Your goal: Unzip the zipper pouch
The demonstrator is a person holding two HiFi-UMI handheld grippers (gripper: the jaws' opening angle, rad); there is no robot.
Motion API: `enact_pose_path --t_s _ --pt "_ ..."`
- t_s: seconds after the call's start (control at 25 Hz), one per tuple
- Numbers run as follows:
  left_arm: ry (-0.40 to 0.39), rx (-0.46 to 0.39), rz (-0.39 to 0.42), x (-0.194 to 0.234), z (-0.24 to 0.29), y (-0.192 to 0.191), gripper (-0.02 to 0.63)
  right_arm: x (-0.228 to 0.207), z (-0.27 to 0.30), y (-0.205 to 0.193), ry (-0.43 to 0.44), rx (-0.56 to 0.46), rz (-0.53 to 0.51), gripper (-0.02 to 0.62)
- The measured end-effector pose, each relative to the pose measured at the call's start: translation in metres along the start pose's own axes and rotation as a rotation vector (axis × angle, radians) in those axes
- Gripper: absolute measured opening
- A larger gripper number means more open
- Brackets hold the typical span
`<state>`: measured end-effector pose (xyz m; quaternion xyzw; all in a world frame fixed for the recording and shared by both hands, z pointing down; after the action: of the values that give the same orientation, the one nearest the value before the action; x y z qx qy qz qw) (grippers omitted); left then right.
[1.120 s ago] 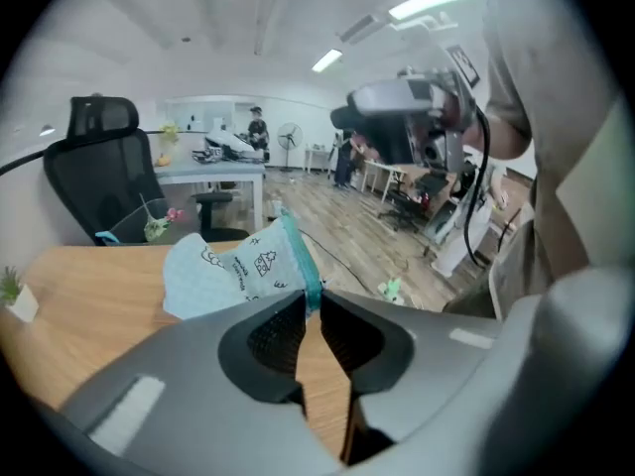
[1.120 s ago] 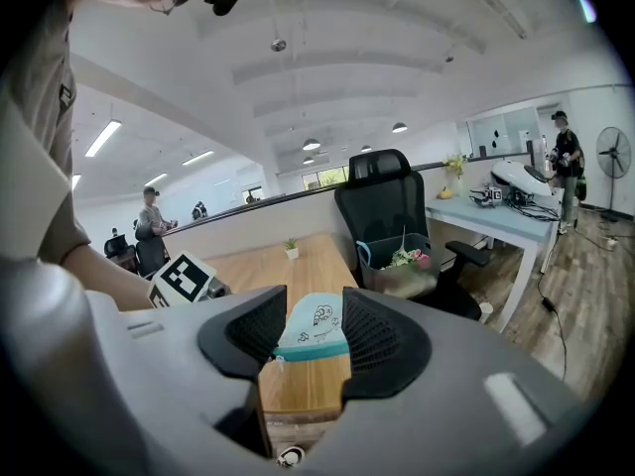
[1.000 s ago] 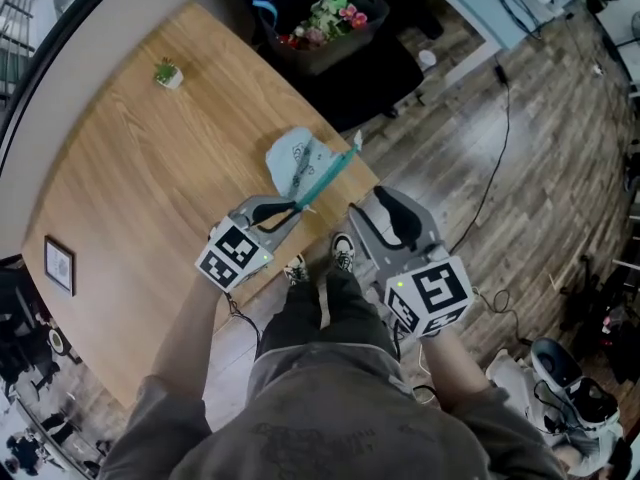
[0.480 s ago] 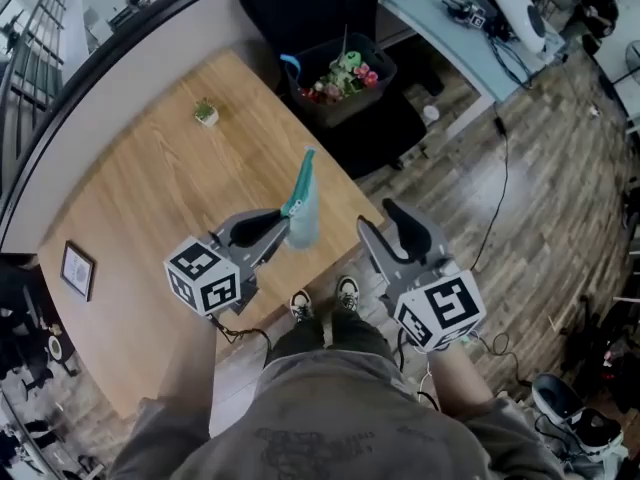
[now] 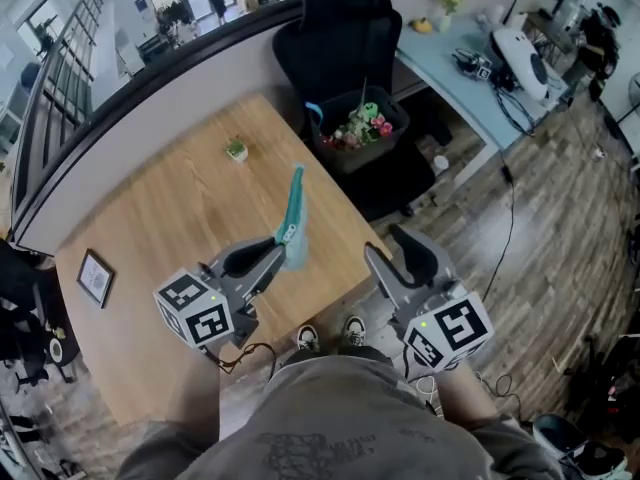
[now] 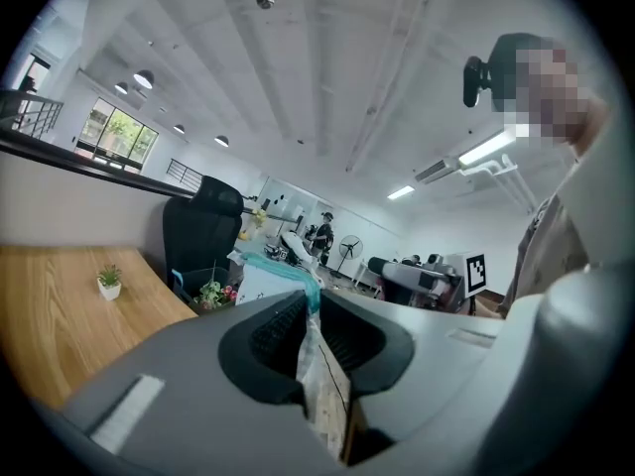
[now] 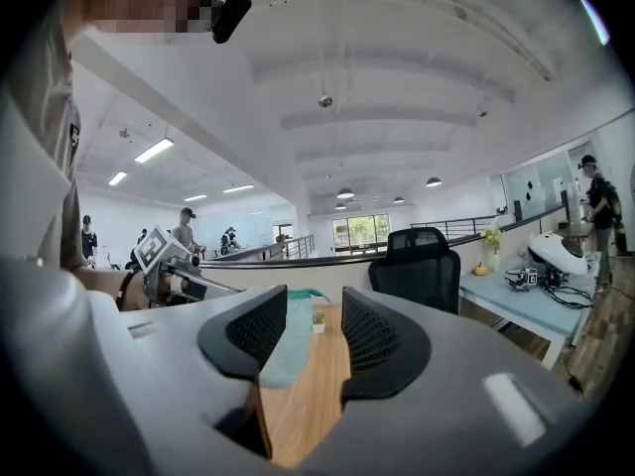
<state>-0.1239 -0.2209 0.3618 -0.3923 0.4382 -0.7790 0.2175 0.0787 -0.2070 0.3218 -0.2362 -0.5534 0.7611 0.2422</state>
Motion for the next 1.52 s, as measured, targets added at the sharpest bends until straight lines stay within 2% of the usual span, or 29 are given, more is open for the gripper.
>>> enact_pose_path --t_s 0.2,0.4,0.52,0.8,1.12,1.36,1.52 --pt "0.019 -0.003 0.032 -0.011 -0.007 0.000 0.044 0.008 -0.001 0.007 0.049 -0.003 -0.013 0.183" --pt "0.034 0.014 0.069 -0.016 -0.003 0.002 0.044 0.020 0.009 0.013 0.193 0.025 -0.004 0.155" --pt "0.036 0.033 0.100 -0.018 0.002 0.002 0.044 0.028 0.018 0.018 0.250 0.039 -0.047 0.144" --pt "-0.004 0.070 0.167 -0.033 0.015 0.005 0.044 0.042 0.038 0.012 0.374 0.156 -0.122 0.144" --pt "-0.059 0.123 0.251 -0.051 0.023 -0.001 0.044 0.047 0.045 -0.001 0.402 0.224 -0.120 0.144" --pt "-0.046 0.166 0.286 -0.054 0.030 -0.004 0.046 0.050 0.045 -0.011 0.388 0.256 -0.130 0.135" --pt "-0.029 0.184 0.279 -0.052 0.034 -0.009 0.045 0.049 0.046 -0.017 0.367 0.283 -0.134 0.117"
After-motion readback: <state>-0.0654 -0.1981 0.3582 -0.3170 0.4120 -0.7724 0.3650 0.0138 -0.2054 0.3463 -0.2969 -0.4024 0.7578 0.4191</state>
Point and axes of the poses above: the fingertips, and each gripper's own axes: z forward along the fingers, x to its left, y out of its top, the point moved 4 cm from there along -z, backward along the fingers, and after that the axes turned 7 degrees about x, right-handed, at the moved point
